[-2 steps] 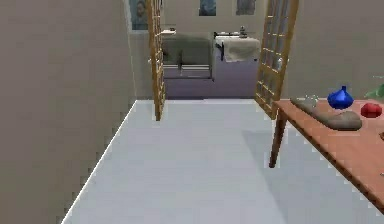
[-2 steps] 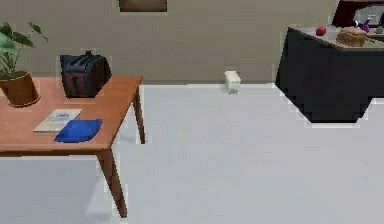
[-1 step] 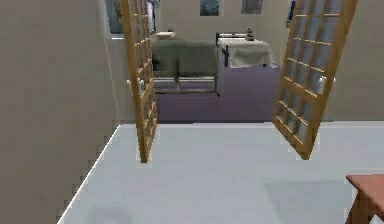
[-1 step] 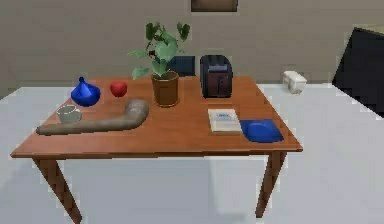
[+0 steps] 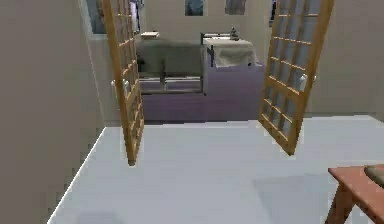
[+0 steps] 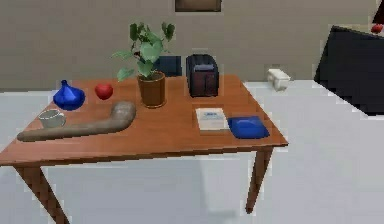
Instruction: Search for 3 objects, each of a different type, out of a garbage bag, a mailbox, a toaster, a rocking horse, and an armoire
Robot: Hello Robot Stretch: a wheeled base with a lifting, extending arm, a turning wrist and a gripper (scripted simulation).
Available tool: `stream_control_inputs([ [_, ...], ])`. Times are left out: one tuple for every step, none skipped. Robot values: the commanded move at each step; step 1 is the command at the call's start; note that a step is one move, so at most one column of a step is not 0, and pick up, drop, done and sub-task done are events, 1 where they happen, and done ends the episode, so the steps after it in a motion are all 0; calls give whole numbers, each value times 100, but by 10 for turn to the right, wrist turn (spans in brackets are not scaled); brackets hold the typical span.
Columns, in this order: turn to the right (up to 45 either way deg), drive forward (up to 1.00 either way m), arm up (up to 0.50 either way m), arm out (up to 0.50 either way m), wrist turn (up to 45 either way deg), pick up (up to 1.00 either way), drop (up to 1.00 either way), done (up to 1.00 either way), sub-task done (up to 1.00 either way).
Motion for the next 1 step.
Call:
stream_control_inputs([
  [0,100,0,0,0,0,0,0,0],
])
